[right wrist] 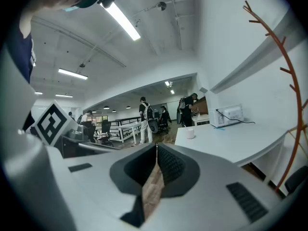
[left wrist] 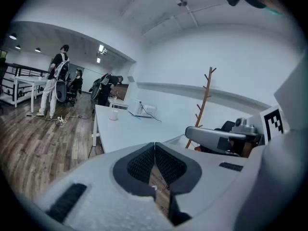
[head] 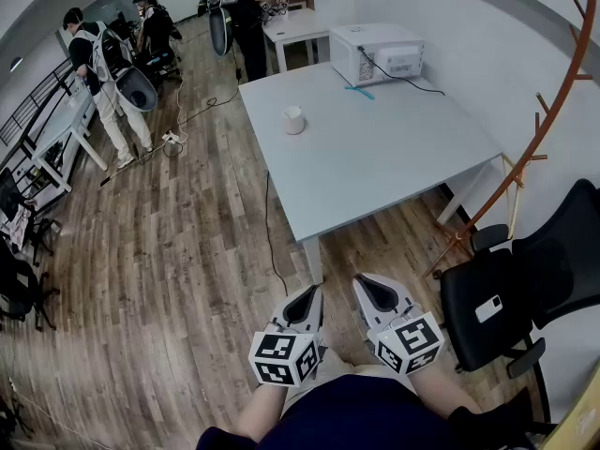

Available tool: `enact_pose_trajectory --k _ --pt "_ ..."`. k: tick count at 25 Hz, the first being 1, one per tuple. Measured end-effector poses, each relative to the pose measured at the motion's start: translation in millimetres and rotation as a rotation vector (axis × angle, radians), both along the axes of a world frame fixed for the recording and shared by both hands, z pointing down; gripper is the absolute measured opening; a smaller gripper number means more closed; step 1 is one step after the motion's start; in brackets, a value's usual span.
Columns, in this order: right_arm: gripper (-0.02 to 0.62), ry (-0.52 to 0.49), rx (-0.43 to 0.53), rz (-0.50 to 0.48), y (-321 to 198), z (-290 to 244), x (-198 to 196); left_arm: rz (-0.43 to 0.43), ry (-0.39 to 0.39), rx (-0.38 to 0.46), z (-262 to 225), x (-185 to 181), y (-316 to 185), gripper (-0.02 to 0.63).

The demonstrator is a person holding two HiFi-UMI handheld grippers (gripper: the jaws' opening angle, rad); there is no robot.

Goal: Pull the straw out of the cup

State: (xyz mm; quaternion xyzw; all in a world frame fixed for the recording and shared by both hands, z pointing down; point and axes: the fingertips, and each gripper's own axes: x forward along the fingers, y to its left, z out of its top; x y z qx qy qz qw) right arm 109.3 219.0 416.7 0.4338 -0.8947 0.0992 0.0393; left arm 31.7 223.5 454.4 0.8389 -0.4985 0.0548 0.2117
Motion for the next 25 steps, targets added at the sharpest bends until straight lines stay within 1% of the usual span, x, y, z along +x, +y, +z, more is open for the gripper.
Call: enact_pose_trajectory --k 2,4,10,15,19,25 --pt "0.034 0.015 0.004 -0.022 9 -2 7 -0.005 0.009 0.005 -2 11 9 0.02" --pt "0.034 0.022 0.008 -0.037 17 -4 11 -0.013 0.0 0.009 -3 18 18 0.02" --pt "0.033 0.016 0.012 -0.056 32 0 21 -0.034 -0.009 0.01 -3 26 31 0.02" --pt "0.033 0.025 0.011 -0.069 40 5 31 -0.036 -0.018 0.009 -3 37 37 0.02" --pt "0.034 -0.008 -0.002 -0.075 41 5 35 -0.042 -0.022 0.011 -4 38 38 0.02" --pt "0.034 0.003 -0.014 -0.092 41 8 33 -0.057 -0.01 0.007 -4 36 36 0.02"
